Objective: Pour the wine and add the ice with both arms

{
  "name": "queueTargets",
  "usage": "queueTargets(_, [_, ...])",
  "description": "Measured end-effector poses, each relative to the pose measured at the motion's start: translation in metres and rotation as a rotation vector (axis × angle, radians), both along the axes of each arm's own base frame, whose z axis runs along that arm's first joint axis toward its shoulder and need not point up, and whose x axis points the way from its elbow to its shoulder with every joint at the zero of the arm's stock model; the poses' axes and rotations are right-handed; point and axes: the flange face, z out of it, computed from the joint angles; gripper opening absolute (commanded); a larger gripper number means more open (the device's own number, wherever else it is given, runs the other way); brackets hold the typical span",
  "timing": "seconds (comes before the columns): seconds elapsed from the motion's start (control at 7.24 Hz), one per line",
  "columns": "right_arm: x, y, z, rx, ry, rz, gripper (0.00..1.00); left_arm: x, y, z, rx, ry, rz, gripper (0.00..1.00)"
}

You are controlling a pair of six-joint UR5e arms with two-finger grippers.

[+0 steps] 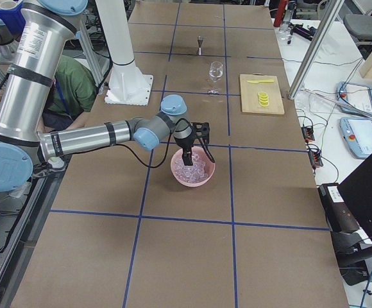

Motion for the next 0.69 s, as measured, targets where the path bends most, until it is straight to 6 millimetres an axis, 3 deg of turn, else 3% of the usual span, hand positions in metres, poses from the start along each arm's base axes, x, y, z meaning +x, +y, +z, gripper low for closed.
queueTargets(0.69, [-0.048,-0.004,0.005,0.047,0.051,-0.040,0.70,0.000,0.000,0.001,0.003,0.001,0.003,1.00])
